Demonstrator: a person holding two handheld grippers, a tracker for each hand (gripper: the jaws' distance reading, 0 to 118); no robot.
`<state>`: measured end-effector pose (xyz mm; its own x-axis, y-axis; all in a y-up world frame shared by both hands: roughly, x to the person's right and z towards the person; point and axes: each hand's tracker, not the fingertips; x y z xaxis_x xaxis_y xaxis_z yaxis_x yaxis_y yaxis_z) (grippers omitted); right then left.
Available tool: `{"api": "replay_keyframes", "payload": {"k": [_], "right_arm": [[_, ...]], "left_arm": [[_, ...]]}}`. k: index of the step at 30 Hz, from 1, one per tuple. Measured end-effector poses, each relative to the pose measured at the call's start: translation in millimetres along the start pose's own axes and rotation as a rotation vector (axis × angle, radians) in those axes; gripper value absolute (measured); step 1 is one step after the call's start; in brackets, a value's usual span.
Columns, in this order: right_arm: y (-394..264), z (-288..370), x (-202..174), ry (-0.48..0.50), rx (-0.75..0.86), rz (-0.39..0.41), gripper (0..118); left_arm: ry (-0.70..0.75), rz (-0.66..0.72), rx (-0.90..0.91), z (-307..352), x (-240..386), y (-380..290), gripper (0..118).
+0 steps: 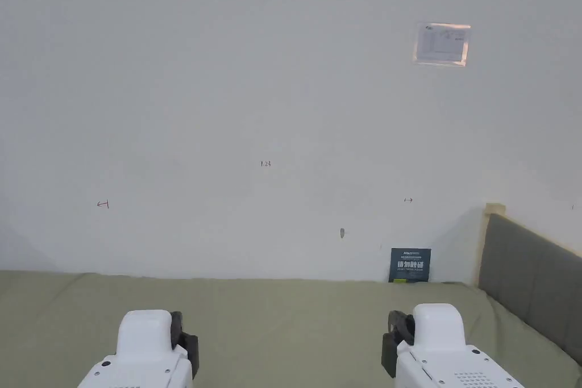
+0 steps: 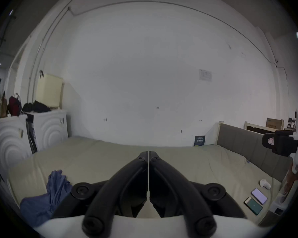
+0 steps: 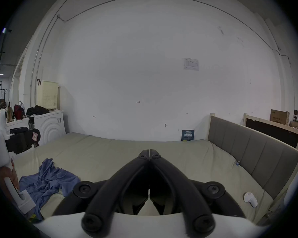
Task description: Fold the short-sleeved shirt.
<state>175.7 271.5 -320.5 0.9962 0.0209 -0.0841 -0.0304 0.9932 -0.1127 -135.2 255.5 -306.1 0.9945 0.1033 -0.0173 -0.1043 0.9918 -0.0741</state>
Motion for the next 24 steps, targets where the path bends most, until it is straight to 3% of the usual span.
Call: {"api": "replay_keyframes", "payload": {"k": [7, 11, 13, 21, 24], "right_arm": [[-5, 1, -8, -0.008, -0.013, 0.007, 0], [-22, -19, -25, 0.089, -0.031, 0.041, 0], [-15, -10, -63, 0.131, -0.008, 0.081, 0], [-25, -24, -201, 0.439, -0.05, 0.015, 0], [-36, -25, -239, 0.492, -0.085, 0.033, 0]], "left_arm": [[0.069, -0.032, 0.044, 1, -13, -4, 0], [0.086, -0.037, 0.052, 12, -51, -7, 0], [0.168, -0.051, 0.062, 25, -74, -7, 0], [0.421, -0.007, 0.003, 89, -202, -16, 0], [0.479, 0.017, -0.06, 104, -233, -24, 1]]}}
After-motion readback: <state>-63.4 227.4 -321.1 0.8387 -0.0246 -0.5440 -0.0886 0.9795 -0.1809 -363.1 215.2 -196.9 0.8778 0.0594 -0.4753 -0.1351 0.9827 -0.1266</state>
